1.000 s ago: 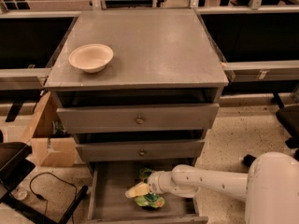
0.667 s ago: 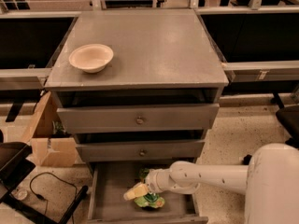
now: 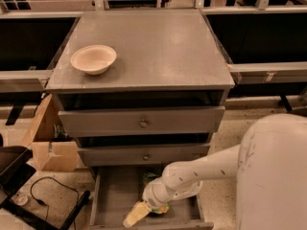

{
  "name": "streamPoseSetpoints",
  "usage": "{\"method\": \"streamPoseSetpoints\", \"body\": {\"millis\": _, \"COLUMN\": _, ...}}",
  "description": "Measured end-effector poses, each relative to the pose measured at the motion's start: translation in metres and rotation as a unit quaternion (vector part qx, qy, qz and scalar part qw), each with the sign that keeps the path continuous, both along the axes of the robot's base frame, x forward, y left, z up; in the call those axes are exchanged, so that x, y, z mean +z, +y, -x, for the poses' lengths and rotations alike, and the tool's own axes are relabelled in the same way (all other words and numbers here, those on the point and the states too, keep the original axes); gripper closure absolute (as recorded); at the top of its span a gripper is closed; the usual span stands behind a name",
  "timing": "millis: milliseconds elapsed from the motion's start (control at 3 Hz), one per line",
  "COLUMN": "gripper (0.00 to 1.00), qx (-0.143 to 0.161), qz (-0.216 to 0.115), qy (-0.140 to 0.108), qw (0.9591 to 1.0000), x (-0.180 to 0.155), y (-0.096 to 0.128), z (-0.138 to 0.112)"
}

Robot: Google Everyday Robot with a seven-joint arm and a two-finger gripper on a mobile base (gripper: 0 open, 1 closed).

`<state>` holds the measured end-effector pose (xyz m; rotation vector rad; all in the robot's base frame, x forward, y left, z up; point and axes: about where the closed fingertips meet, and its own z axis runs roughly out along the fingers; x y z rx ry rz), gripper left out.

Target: Place green rice chip bag into bottom drawer

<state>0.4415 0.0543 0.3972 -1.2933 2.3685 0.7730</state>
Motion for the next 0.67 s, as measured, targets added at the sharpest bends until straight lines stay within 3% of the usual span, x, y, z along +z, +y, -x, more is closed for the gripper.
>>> {"method": "streamPoseSetpoints", "body": {"millis": 333, "gripper": 0.0, "qx": -0.003, "qz": 0.037, "qy": 0.022, "qw": 0.9991, "x": 0.038, "y": 0.003, "z": 0.042}}
{"method": "streamPoseSetpoints", "body": {"millis": 667, "gripper": 0.0, "qx": -0.025, "qz": 0.068, "qy": 0.047, "qw": 0.9963, "x": 0.071, "y": -0.003, "z": 0.092}}
